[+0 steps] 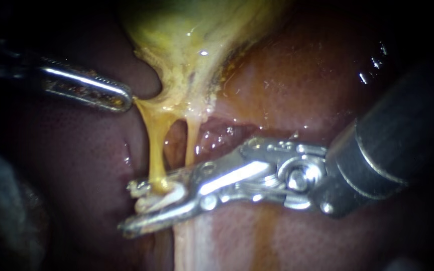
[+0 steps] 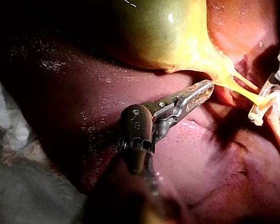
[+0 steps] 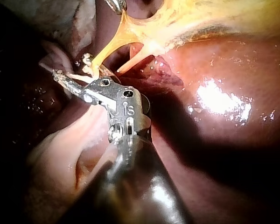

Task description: Clipping second clip left tube

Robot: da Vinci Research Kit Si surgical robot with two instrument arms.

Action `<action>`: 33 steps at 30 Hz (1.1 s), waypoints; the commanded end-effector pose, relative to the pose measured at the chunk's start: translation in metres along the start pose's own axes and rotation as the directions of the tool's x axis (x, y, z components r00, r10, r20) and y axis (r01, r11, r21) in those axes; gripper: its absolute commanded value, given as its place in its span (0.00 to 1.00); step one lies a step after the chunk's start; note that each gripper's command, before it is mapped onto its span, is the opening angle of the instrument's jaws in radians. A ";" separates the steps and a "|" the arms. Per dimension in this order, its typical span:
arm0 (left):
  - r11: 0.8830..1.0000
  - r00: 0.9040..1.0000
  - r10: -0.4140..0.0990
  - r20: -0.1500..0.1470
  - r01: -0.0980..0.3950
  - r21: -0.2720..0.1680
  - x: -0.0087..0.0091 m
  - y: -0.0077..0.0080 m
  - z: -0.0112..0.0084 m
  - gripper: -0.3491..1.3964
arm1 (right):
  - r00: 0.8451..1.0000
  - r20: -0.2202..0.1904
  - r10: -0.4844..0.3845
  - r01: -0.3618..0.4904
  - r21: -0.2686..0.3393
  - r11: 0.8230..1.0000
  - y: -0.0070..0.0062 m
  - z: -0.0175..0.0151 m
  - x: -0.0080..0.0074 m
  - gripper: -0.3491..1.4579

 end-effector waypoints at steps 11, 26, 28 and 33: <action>1.000 1.000 0.000 0.000 0.000 0.000 0.0000 0.0000 0.0000 0.00 | 1.000 0.001 0.002 -0.002 0.003 1.000 0.0004 -0.0011 0.0001 0.28; 1.000 1.000 0.000 0.000 0.000 0.000 0.0000 -0.0001 0.0000 0.00 | 0.997 0.003 0.072 -0.072 0.007 0.997 0.0003 -0.0021 -0.0003 0.00; 1.000 1.000 0.000 0.000 0.000 0.000 0.0000 -0.0001 0.0000 0.00 | 0.997 0.003 0.072 -0.072 0.007 0.997 0.0003 -0.0022 -0.0003 0.00; 1.000 1.000 0.000 0.000 0.000 0.000 0.0000 -0.0001 0.0000 0.00 | 0.997 0.004 0.072 -0.072 0.007 0.997 0.0003 -0.0023 -0.0005 0.00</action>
